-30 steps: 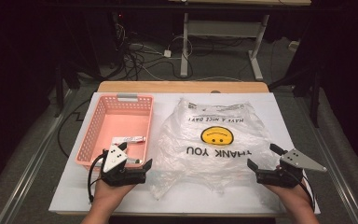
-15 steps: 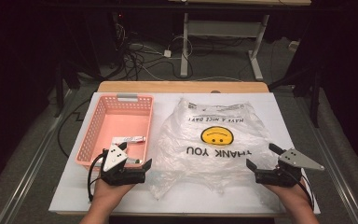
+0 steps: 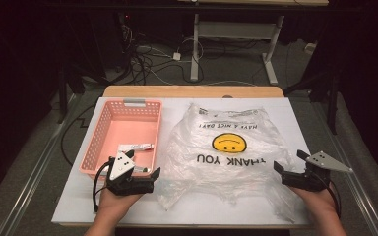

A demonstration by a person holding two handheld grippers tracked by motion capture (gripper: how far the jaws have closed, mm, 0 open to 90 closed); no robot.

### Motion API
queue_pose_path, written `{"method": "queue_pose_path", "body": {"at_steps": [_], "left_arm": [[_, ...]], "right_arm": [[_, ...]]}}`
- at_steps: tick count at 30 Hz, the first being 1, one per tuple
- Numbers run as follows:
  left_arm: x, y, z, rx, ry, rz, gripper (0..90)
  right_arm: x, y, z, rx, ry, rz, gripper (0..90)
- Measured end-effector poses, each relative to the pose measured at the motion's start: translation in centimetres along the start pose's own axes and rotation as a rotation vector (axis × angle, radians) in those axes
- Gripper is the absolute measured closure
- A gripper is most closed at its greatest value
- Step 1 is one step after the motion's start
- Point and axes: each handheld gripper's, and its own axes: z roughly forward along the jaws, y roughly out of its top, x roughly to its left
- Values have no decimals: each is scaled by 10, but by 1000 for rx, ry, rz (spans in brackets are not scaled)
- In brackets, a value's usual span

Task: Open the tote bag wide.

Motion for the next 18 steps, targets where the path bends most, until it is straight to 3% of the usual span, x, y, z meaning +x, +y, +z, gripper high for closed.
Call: {"method": "queue_pose_path", "body": {"at_steps": [3, 9, 18], "left_arm": [[1, 0, 0, 0, -1, -1, 0], [0, 0, 0, 0, -3, 4, 0], [-5, 1, 1, 4, -17, 11, 0]], "right_arm": [[-9, -2, 1, 18, -28, 22, 151], [-27, -9, 8, 74, -56, 82, 216], [-55, -15, 23, 132, -42, 148, 345]]}}
